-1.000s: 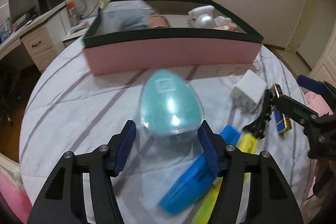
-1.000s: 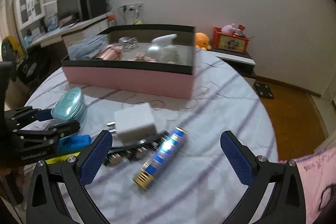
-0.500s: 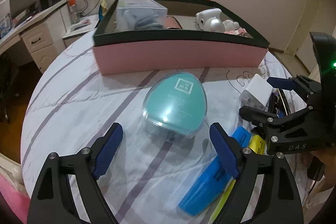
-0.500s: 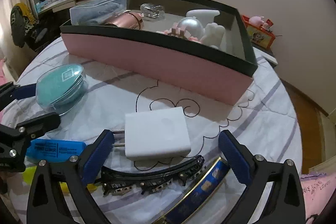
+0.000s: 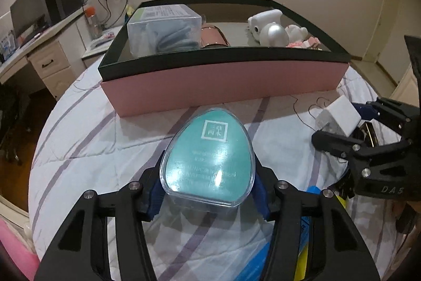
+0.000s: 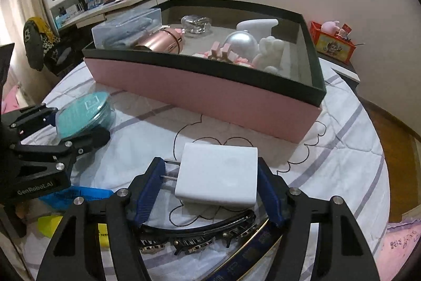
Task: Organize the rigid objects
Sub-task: 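Grasp the teal oval case with the left tool while the right tool grasps the white charger, then carry the teal case and white charger into the pink box, opening both tools, then lift both open tools out of the pink box back over the bed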
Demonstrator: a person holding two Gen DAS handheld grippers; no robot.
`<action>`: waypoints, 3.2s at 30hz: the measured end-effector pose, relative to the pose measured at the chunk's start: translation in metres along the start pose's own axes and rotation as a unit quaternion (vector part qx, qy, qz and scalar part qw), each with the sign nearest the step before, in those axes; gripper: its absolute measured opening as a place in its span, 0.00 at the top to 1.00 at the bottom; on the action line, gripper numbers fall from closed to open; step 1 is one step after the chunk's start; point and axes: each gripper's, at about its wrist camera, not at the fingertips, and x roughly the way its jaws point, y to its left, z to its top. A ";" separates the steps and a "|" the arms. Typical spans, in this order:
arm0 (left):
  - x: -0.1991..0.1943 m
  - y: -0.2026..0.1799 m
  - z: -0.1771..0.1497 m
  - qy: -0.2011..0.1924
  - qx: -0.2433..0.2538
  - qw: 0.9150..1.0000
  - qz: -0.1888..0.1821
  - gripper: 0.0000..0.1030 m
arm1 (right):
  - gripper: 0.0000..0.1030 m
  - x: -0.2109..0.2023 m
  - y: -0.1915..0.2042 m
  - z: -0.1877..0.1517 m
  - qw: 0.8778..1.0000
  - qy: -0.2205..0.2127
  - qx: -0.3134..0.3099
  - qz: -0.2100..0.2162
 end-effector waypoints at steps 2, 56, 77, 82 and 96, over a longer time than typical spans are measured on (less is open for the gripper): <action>-0.004 0.003 -0.002 -0.007 -0.011 1.000 -0.003 0.45 | 0.33 -0.004 -0.001 0.001 1.000 -0.010 0.006 -0.003; -0.171 -0.013 0.045 -0.283 -0.002 0.953 0.111 0.45 | 0.33 -0.141 0.045 0.057 0.969 -0.246 -0.006 -0.025; -0.007 0.020 0.112 -0.137 -0.010 0.988 0.075 0.40 | 0.33 0.026 0.002 0.109 0.997 -0.079 -0.005 -0.004; -0.016 0.035 0.108 -0.156 -0.045 0.986 0.039 0.07 | 0.21 0.026 0.004 0.113 0.997 -0.082 -0.010 0.000; -0.091 0.041 0.064 -0.191 -0.065 0.979 0.037 0.00 | 0.18 -0.052 0.007 0.099 0.991 -0.135 0.008 -0.026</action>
